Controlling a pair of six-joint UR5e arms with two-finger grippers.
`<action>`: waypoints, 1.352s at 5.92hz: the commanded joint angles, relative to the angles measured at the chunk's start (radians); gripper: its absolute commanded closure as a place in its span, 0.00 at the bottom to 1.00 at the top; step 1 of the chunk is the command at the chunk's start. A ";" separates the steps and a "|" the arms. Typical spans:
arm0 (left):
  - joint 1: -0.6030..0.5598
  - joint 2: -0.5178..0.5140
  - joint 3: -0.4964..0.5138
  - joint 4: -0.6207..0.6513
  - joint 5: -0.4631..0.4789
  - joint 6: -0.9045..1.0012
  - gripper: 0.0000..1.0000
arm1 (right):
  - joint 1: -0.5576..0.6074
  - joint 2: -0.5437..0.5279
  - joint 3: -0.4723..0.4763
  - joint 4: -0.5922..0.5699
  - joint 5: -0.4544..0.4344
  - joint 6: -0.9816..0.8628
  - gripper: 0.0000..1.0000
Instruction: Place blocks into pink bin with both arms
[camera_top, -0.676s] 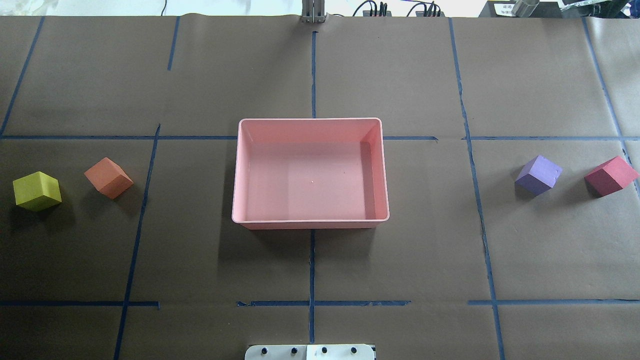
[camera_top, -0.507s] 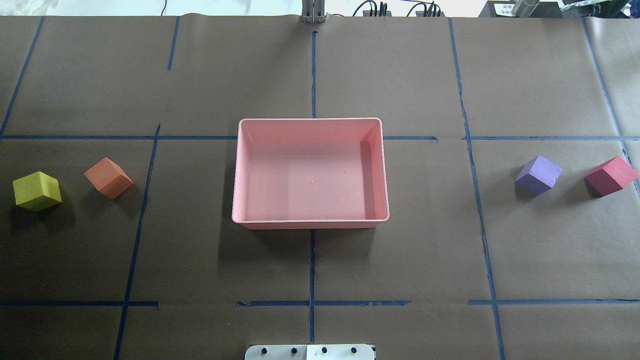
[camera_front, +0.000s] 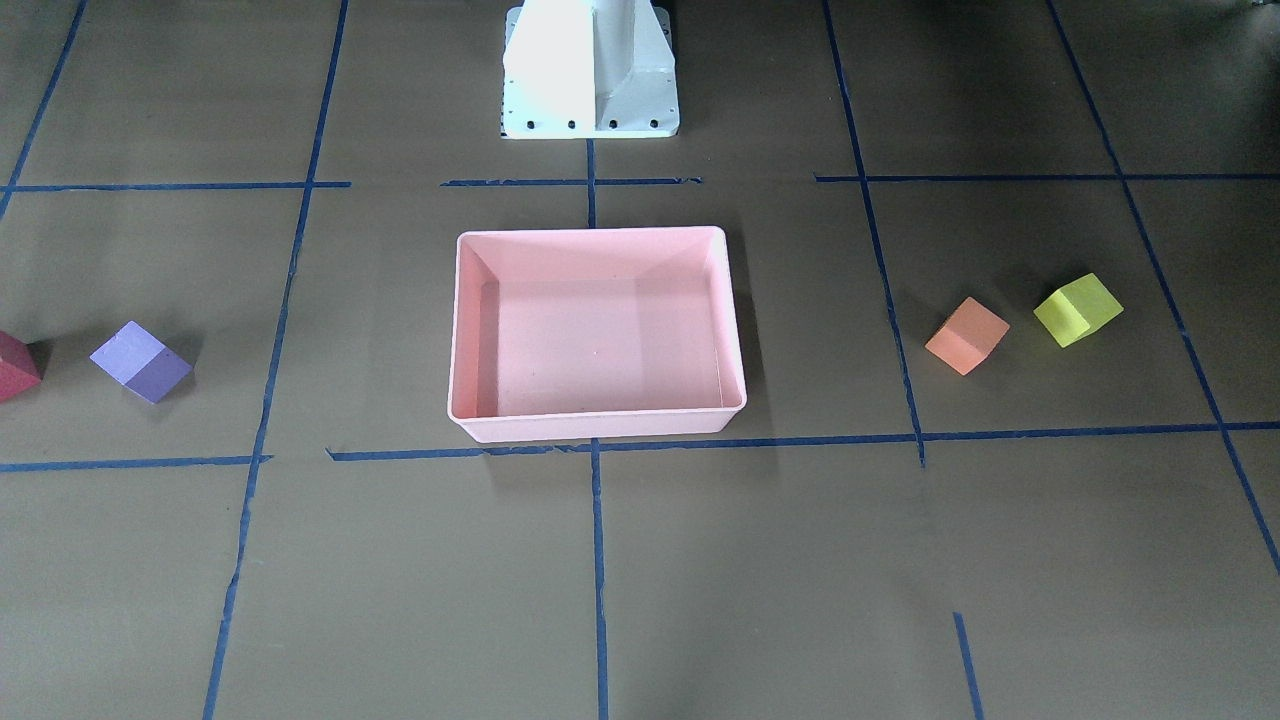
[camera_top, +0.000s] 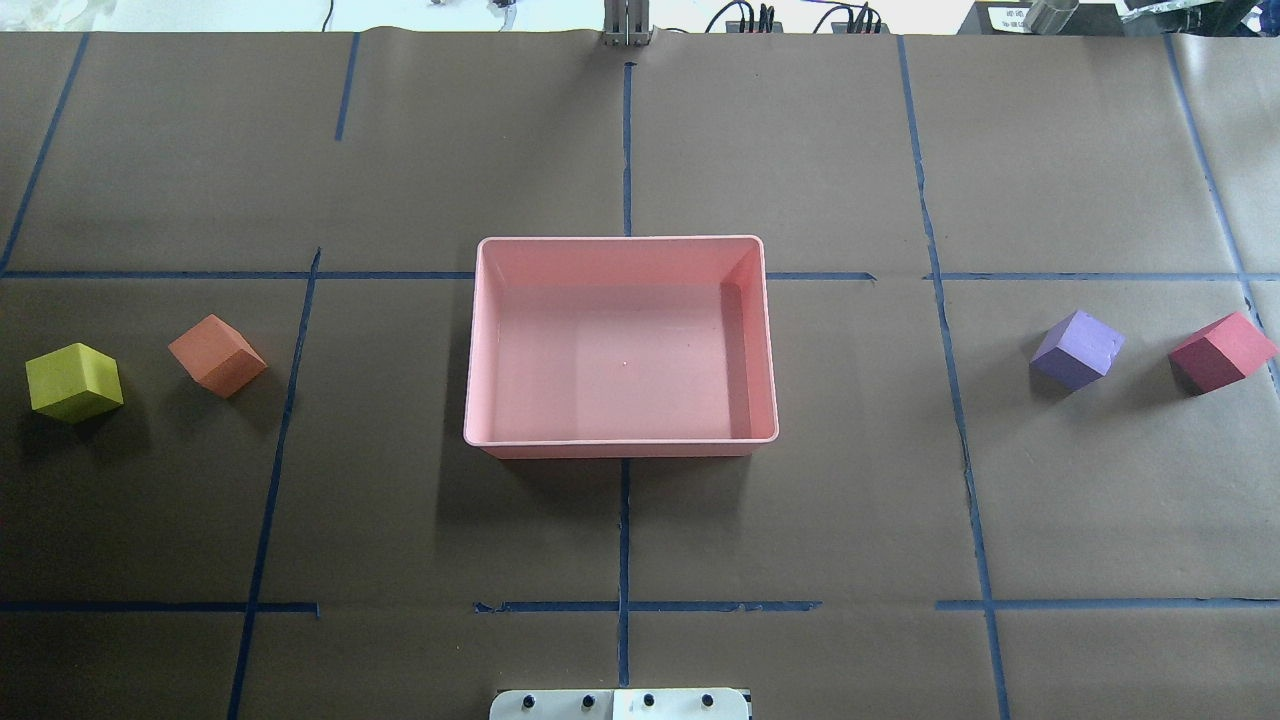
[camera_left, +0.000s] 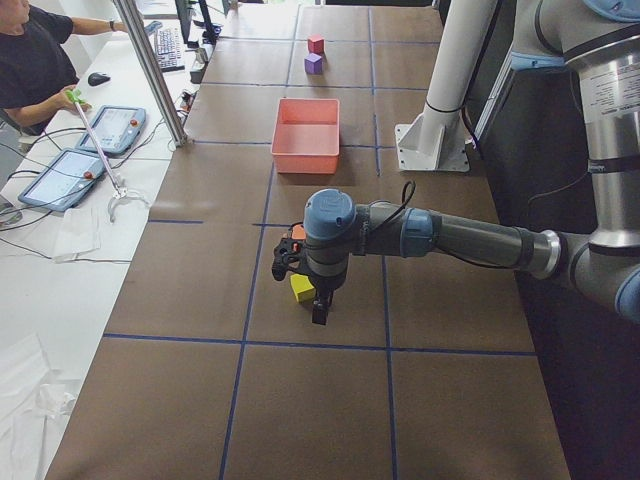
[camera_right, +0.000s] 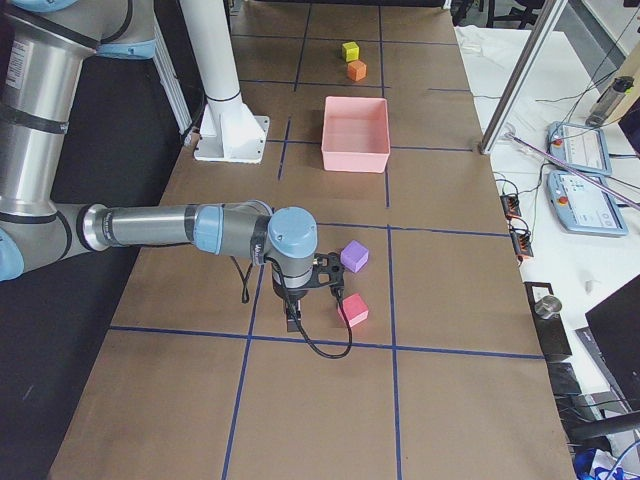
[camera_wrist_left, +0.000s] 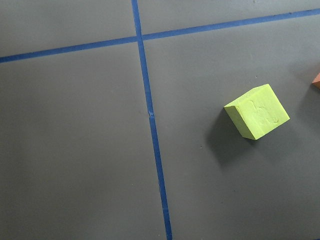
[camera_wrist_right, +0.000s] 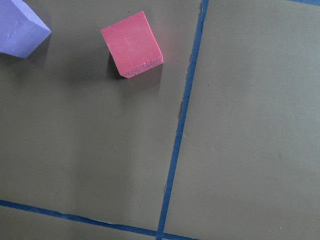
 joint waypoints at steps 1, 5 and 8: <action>-0.001 0.002 -0.002 0.004 0.001 -0.001 0.00 | 0.000 0.000 0.000 0.002 0.001 0.002 0.00; 0.002 -0.001 0.010 -0.006 -0.004 -0.002 0.00 | -0.014 0.009 -0.008 0.009 0.055 -0.008 0.00; 0.001 -0.001 0.004 -0.008 -0.008 -0.001 0.00 | -0.159 0.102 -0.155 0.230 0.040 -0.008 0.00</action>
